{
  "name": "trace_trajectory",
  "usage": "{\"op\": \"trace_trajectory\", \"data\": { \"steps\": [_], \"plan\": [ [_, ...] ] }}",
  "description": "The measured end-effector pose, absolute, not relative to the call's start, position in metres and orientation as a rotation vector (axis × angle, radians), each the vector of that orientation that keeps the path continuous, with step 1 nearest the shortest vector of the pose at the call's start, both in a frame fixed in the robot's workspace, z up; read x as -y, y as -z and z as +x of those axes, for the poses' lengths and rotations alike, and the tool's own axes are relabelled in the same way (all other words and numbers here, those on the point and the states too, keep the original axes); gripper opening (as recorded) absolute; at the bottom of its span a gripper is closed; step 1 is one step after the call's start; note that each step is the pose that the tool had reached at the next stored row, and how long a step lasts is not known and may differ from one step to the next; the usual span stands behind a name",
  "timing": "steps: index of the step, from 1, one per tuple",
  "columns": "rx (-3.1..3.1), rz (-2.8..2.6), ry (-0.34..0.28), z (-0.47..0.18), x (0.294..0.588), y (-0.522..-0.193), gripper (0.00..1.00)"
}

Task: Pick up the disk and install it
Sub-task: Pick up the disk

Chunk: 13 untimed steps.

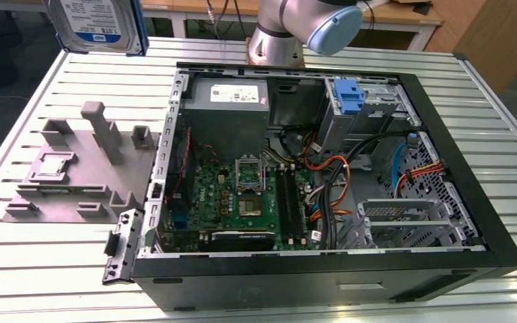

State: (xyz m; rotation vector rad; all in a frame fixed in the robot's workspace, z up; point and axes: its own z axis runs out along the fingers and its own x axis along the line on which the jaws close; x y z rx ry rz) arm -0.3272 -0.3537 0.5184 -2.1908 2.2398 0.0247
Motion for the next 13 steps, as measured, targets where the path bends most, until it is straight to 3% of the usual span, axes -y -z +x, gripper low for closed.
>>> {"op": "trace_trajectory", "data": {
  "steps": [13],
  "plan": [
    [-2.240,-2.191,-0.025,-0.3233,0.3537,-0.5184,0.37]
  ]
}}
